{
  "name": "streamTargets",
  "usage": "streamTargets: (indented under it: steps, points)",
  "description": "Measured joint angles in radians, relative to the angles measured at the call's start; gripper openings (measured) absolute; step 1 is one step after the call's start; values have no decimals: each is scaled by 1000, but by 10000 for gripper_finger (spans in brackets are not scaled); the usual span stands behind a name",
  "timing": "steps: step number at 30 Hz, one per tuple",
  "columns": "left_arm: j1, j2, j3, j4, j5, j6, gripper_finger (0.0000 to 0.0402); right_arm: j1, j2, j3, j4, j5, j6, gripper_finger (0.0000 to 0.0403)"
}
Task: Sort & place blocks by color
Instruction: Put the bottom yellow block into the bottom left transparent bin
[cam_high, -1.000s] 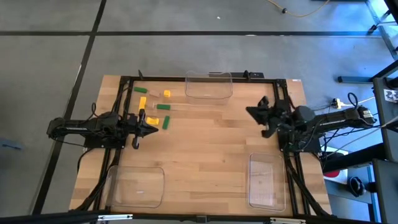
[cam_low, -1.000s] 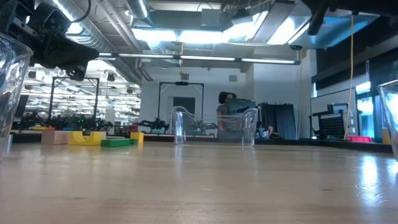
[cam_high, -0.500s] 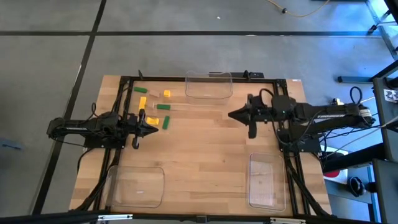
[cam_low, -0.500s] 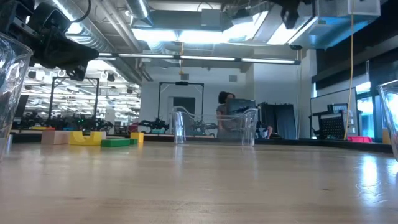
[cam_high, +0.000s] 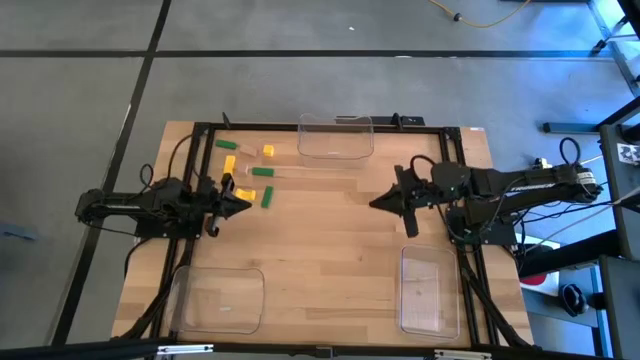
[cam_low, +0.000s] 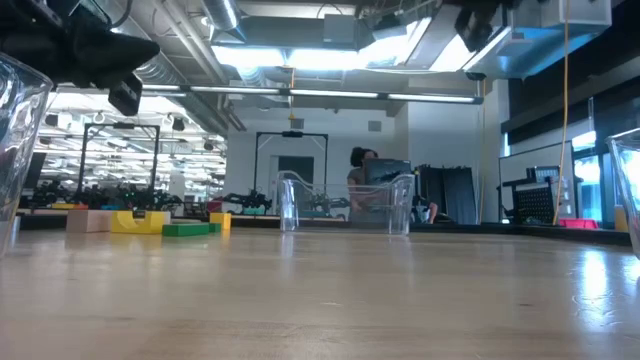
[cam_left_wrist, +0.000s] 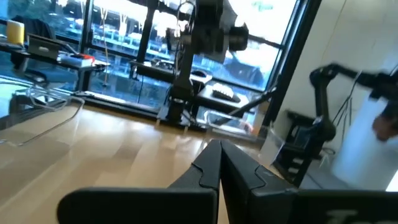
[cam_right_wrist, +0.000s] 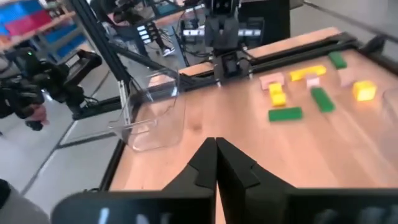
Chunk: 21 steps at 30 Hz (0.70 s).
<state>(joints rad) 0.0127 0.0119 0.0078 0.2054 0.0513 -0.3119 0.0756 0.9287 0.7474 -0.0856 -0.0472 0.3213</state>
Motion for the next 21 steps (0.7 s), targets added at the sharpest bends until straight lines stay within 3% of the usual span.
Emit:
streamTargets:
  steps: [9,15,21]
  points:
    - [0,0,0,61,-12,-3,0,26,-47,-227,319,26,156,2]
    - [0,0,0,151,-13,-4,0,26,-175,-257,338,73,195,2]
    - [0,0,0,238,-30,-79,0,26,-251,-258,339,159,129,1]
